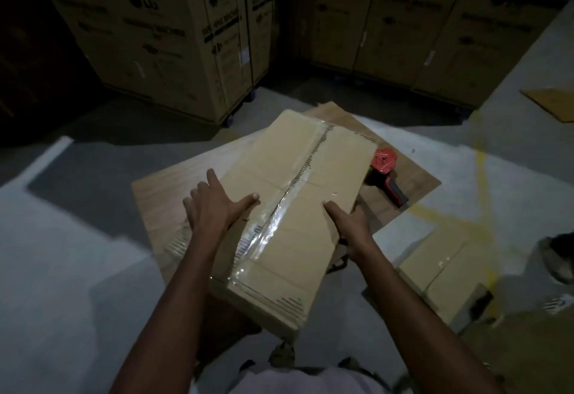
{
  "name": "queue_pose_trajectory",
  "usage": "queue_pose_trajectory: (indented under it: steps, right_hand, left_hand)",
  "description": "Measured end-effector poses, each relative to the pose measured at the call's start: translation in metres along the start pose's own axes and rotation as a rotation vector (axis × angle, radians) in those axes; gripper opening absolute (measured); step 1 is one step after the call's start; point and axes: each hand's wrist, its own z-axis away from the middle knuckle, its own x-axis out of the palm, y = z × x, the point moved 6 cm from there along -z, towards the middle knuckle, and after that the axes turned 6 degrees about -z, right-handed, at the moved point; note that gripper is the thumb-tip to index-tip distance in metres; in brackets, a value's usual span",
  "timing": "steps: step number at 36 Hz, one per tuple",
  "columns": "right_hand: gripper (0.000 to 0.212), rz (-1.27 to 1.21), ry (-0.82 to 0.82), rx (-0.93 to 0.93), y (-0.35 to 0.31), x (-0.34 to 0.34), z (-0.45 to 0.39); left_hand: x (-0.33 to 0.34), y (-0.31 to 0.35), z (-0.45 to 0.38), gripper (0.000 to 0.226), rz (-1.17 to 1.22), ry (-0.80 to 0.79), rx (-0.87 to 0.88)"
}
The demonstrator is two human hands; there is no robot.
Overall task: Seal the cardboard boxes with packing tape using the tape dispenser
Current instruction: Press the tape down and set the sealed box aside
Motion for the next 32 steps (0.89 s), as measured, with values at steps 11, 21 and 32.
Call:
queue_pose_trajectory:
  steps: [11,21,32]
  right_hand:
    - [0.083,0.511,-0.015,0.085,0.052,-0.082,0.087]
    - [0.061,0.651,0.062,-0.061,0.072,-0.158,0.165]
    - [0.062,0.740,0.270,-0.242,0.040,-0.229,0.264]
  left_hand:
    - [0.023,-0.003,0.133,0.115,0.124,-0.079,-0.204]
    - [0.036,-0.008,0.261,0.090,0.254,-0.001,-0.259]
    - [0.014,-0.007,0.335,0.068,0.492,0.071,-0.153]
